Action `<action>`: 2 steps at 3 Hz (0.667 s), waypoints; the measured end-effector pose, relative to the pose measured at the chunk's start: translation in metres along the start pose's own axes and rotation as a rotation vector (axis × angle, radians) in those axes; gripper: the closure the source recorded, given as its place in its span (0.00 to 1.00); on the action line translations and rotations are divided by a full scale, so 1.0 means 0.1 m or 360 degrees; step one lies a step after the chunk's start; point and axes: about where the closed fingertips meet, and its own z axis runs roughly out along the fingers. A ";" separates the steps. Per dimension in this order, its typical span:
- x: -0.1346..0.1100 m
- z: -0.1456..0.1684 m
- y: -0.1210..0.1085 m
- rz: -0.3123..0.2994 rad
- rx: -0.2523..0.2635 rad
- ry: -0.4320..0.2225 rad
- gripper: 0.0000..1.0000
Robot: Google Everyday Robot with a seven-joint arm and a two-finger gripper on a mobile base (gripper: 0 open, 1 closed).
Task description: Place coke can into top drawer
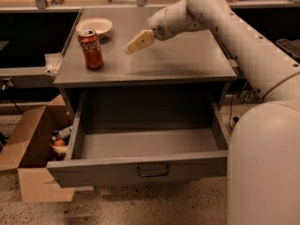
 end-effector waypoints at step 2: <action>-0.25 0.21 0.24 -0.0034 -0.0116 -0.0113 0.00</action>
Offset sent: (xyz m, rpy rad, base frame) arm -0.0261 0.0671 0.0263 0.1291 -0.0324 0.1772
